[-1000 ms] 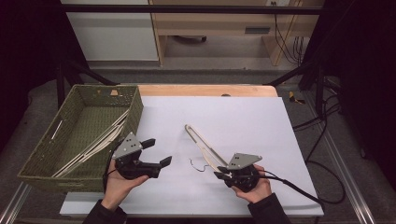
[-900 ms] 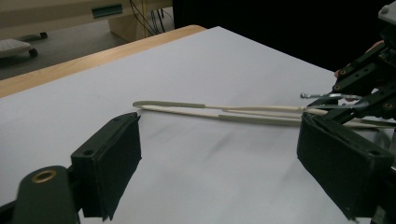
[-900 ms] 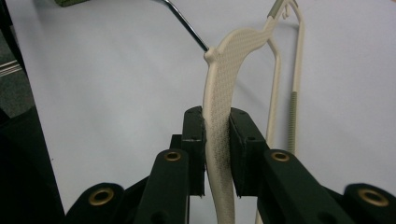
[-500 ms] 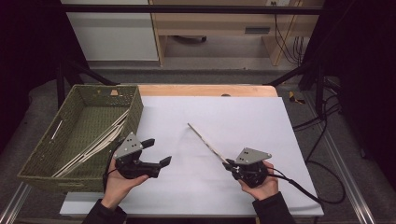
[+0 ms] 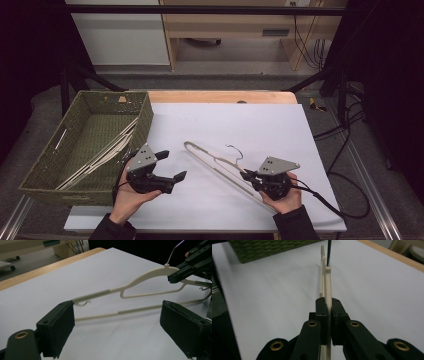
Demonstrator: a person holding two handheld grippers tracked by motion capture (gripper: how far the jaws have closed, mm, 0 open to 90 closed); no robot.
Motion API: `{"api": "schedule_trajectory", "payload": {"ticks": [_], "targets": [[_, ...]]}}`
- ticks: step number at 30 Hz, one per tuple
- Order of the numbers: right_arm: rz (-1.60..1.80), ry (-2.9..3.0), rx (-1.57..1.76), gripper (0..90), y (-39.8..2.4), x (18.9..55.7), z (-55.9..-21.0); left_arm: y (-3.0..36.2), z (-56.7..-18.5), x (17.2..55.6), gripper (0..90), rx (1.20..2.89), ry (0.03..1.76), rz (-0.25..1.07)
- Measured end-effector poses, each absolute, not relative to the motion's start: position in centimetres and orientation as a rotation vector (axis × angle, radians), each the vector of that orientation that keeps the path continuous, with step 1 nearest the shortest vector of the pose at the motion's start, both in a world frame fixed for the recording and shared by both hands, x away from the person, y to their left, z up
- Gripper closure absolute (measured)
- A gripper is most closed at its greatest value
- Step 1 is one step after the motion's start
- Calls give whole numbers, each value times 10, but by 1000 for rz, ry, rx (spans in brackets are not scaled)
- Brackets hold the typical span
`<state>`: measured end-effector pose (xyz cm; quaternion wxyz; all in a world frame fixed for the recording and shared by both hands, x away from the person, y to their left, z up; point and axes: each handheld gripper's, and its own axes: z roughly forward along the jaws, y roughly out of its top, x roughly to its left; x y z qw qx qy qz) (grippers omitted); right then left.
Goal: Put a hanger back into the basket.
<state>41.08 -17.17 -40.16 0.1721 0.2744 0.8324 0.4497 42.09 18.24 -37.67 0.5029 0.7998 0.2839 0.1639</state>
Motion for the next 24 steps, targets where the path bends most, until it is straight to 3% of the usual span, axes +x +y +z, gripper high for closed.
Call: {"api": "schedule_trajectory", "payload": {"ticks": [5, 12, 24], "targets": [[1342, 2468, 690, 867, -154, 408, -405, 168, -380, 416, 137, 1987, 615, 365], [1408, 2530, 633, 867, -143, 402, -403, 145, -387, 408, 221, 2076, 499, 350], [1444, 2609, 526, 867, -130, 395, -402, 133, -393, 405, 499, 2188, 385, 280]]}}
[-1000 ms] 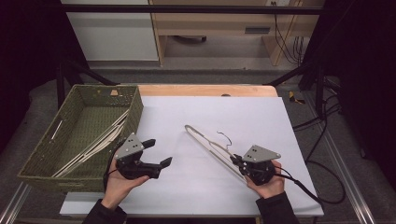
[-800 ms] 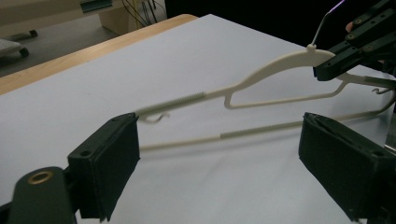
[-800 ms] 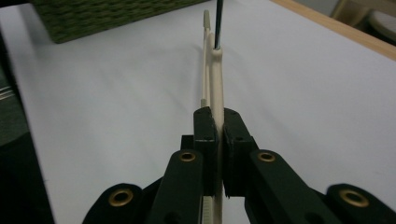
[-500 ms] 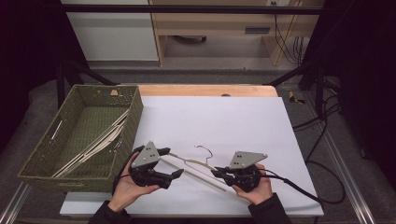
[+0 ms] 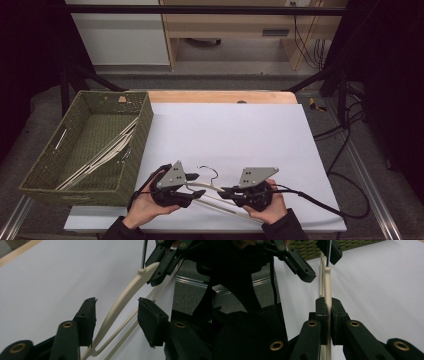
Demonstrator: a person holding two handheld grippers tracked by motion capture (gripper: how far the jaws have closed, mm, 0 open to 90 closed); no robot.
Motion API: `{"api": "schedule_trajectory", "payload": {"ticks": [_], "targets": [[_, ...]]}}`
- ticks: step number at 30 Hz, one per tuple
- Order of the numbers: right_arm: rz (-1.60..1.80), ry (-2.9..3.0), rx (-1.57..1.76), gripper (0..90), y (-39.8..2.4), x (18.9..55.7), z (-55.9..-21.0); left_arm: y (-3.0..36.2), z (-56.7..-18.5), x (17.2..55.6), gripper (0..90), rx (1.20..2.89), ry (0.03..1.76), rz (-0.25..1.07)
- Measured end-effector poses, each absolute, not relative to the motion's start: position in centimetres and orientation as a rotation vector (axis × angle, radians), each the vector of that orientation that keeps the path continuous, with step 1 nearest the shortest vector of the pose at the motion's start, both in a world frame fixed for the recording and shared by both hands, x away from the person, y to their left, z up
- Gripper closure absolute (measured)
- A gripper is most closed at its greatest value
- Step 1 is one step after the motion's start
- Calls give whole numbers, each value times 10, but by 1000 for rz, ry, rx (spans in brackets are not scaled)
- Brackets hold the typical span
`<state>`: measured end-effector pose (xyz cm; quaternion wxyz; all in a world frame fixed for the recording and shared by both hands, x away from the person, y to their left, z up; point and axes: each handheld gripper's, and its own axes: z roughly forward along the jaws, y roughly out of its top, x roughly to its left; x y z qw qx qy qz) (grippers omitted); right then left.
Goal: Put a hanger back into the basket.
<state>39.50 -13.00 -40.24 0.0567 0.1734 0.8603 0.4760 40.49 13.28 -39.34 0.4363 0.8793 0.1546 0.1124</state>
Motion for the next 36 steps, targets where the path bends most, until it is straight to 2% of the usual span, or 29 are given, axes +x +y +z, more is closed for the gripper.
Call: {"api": "schedule_trajectory", "payload": {"ticks": [5, 9, 16, 20, 25, 34, 36], "targets": [[1464, 2626, 509, 867, -129, 395, -402, 132, -395, 405, 642, 2220, 367, 276], [1469, 2631, 508, 859, -129, 395, -402, 132, -391, 402, 686, 2250, 341, 302], [1445, 2536, 528, 724, -133, 395, -399, 130, -386, 395, 800, 2268, 308, 270], [1444, 2474, 545, 575, -133, 395, -399, 126, -385, 390, 861, 2260, 300, 224], [1459, 2442, 541, 550, -136, 394, -395, 128, -381, 389, 865, 2230, 319, 213], [1534, 2316, 677, 310, -164, 395, -382, 143, -370, 392, 865, 2161, 436, 295], [1550, 2274, 719, 283, -173, 396, -380, 146, -366, 393, 865, 2132, 465, 319]]}}
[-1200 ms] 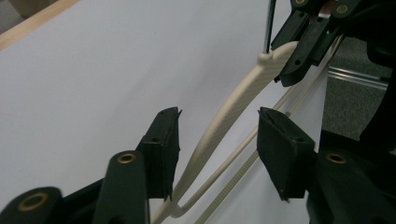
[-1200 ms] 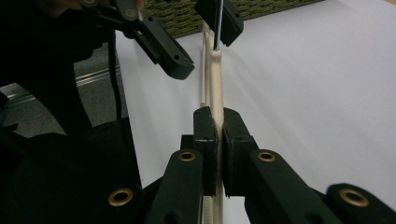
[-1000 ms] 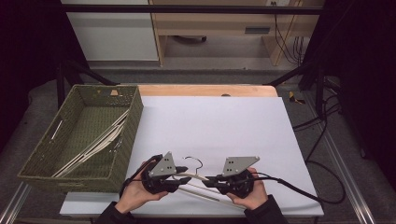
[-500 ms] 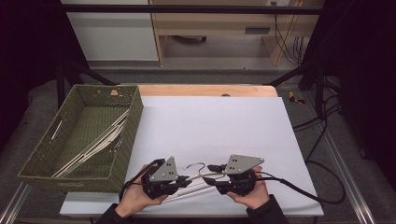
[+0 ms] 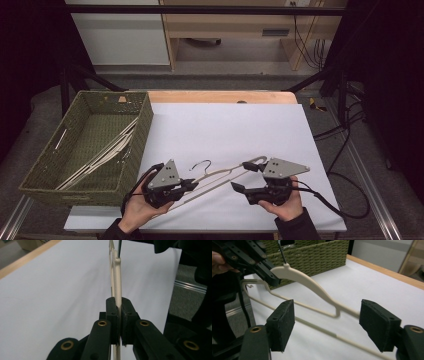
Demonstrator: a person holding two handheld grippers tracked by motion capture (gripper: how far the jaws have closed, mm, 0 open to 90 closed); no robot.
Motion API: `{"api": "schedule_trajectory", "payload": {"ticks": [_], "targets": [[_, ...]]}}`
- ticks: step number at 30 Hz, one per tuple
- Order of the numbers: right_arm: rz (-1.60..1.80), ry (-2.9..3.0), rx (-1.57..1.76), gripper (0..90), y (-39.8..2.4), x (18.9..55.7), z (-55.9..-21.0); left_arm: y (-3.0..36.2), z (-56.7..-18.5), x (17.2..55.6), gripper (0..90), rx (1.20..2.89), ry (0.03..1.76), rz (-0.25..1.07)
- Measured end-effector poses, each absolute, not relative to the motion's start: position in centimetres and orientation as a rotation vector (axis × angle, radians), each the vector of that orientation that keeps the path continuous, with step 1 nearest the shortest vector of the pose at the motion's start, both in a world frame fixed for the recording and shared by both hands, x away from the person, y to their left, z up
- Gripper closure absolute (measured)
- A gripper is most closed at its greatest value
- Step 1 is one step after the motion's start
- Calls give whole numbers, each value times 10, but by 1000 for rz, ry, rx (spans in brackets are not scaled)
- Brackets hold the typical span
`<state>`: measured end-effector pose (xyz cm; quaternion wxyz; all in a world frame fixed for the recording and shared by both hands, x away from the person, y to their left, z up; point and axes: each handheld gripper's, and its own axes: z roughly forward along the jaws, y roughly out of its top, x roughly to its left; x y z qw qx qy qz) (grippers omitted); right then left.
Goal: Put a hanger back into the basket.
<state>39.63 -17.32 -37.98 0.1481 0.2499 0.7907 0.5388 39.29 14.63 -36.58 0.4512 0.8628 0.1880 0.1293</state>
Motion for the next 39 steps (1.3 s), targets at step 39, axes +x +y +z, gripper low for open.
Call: {"api": "schedule_trajectory", "payload": {"ticks": [39], "targets": [[1467, 2084, 1007, 56, -215, 409, -388, 295, -255, 440, 864, 1975, 672, 690]]}}
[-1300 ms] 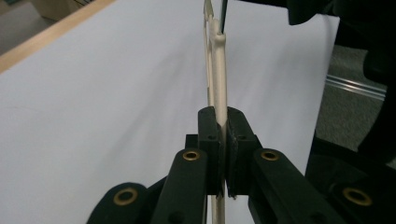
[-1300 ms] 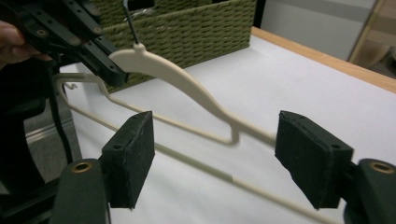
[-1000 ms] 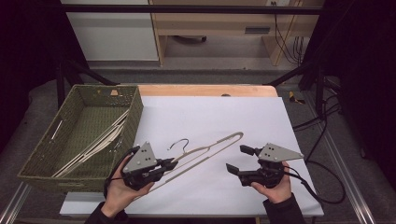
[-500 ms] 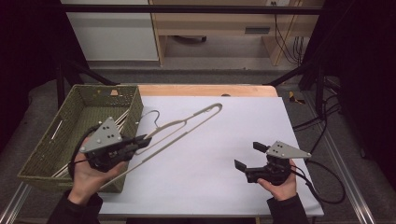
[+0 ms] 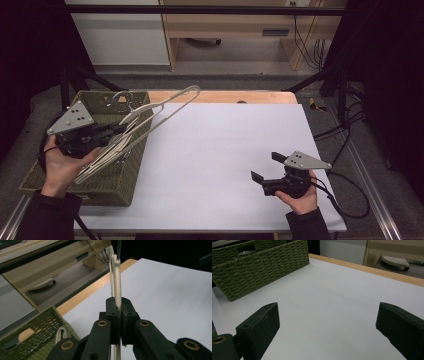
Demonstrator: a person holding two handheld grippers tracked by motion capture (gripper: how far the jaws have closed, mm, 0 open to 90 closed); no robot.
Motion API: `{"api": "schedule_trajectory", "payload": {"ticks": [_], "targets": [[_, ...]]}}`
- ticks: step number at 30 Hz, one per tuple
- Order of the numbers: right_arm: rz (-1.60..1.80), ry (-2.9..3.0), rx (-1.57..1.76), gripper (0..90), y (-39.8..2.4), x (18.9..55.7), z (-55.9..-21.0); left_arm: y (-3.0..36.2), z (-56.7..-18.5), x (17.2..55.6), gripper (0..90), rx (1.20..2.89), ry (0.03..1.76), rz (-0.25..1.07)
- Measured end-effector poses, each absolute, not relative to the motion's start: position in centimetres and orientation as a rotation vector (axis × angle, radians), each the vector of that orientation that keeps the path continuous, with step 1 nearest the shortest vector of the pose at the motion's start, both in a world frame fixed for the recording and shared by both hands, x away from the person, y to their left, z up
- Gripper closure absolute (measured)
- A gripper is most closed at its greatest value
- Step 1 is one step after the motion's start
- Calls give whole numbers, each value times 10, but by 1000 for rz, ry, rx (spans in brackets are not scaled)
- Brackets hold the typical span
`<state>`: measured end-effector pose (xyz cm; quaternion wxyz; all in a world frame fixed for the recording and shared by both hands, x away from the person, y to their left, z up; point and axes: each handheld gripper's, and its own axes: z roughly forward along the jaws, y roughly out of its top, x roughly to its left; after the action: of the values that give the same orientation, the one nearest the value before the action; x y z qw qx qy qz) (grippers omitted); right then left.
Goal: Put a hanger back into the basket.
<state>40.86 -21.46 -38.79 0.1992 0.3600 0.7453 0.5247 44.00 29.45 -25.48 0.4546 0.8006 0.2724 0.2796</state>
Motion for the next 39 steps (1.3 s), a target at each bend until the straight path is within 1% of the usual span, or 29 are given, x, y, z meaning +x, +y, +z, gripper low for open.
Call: {"api": "schedule_trajectory", "payload": {"ticks": [10, 20, 25, 27, 31, 35, 39], "targets": [[1475, 2078, 1002, 56, -215, 408, -387, 341, -265, 460, 864, 1978, 764, 756], [1475, 2073, 1002, 66, -215, 408, -387, 384, -288, 469, 864, 1994, 847, 823], [1472, 2078, 1005, 67, -214, 408, -388, 397, -301, 471, 863, 2019, 861, 865], [1469, 2083, 999, 67, -215, 409, -388, 401, -307, 470, 863, 2027, 891, 860], [1468, 2081, 1007, 68, -214, 409, -388, 406, -318, 470, 863, 2061, 875, 872], [1467, 2081, 1008, 69, -214, 409, -388, 403, -329, 472, 863, 2071, 882, 889], [1467, 2083, 1001, 71, -215, 408, -388, 397, -345, 475, 862, 2123, 893, 886]]}}
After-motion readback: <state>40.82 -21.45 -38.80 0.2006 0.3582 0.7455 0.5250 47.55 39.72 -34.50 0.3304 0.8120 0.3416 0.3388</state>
